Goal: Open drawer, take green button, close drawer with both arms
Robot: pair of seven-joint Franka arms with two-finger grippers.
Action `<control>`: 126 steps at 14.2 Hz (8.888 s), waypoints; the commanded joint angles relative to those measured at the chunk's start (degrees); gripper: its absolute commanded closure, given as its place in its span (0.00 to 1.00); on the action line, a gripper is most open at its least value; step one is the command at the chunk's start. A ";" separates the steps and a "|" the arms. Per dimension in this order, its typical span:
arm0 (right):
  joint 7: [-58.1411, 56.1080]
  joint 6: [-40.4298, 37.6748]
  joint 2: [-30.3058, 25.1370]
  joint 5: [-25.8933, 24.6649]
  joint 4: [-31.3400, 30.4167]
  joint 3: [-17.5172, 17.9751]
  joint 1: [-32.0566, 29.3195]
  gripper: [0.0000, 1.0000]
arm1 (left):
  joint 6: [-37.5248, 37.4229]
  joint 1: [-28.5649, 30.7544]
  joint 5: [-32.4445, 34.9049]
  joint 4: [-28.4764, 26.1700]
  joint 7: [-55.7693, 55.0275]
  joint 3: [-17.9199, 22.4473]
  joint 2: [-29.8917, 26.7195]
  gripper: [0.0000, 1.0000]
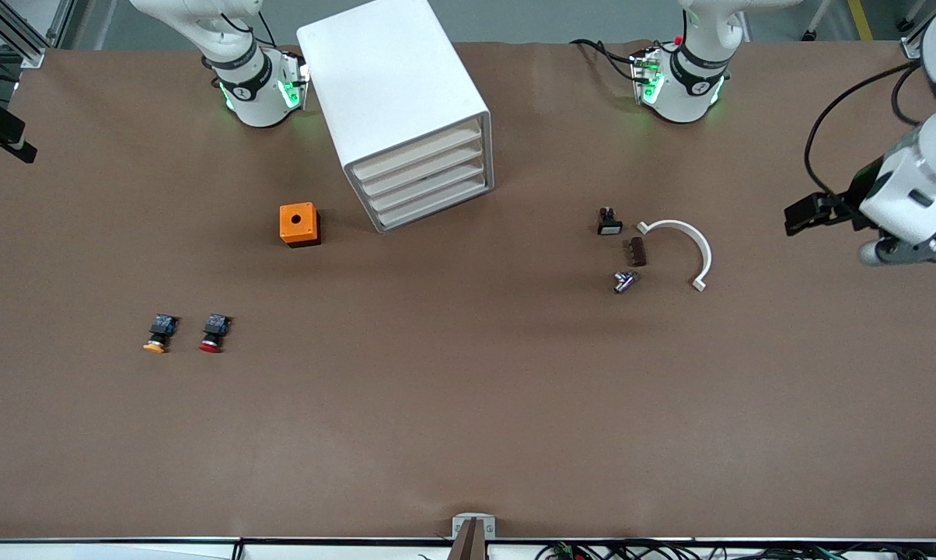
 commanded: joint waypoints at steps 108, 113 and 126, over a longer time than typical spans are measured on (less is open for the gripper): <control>103.58 40.54 38.49 5.23 -6.43 0.00 58.15 0.00 | -4.63 -4.38 -20.98 20.28 -72.75 -1.65 33.55 0.00; 103.50 40.28 38.76 5.32 -6.07 -0.08 57.63 0.00 | -1.28 -5.25 -20.89 20.28 -72.31 -2.70 33.37 0.00; 102.71 38.53 38.58 6.11 -2.31 -0.08 55.53 1.00 | 4.95 -6.92 -16.85 20.19 -57.46 -2.62 33.37 0.00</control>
